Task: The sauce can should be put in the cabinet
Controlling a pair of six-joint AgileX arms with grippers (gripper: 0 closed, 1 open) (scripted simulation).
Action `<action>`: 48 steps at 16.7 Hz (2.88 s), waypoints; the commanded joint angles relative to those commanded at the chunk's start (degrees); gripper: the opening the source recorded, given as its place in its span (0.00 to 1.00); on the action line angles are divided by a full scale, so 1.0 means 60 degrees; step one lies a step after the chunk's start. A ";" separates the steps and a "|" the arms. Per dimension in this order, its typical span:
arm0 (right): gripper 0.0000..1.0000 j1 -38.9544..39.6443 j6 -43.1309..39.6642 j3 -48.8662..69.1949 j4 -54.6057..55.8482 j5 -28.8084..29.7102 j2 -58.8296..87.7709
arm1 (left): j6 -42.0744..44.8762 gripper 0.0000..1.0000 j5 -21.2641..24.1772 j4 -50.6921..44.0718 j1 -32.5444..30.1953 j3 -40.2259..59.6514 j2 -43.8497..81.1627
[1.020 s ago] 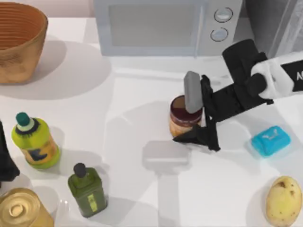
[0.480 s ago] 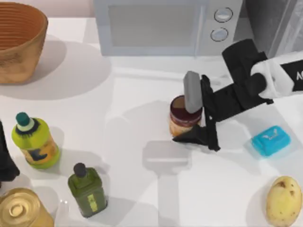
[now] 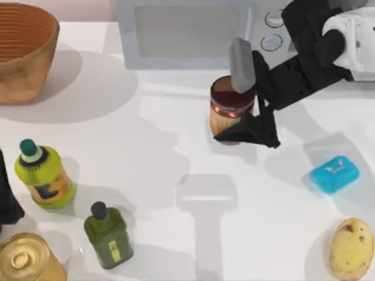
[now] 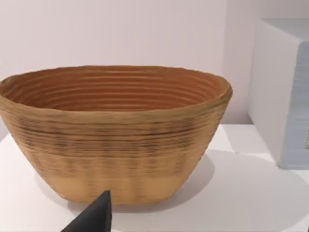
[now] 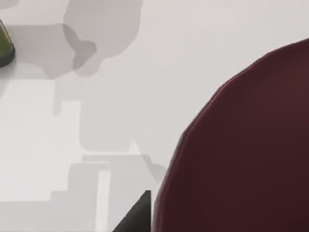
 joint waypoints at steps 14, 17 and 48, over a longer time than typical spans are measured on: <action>0.00 -0.0070 0.0458 0.0276 -0.1368 0.0465 -0.1806 | 0.0000 1.00 0.0000 0.0000 0.0000 0.0000 0.0000; 0.00 -0.0366 0.1336 -0.1097 -0.0698 0.1113 -0.3593 | 0.0000 1.00 0.0000 0.0000 0.0000 0.0000 0.0000; 0.00 -0.3224 0.9547 -1.3008 0.5321 0.7675 -1.8357 | 0.0000 1.00 0.0000 0.0000 0.0000 0.0000 0.0000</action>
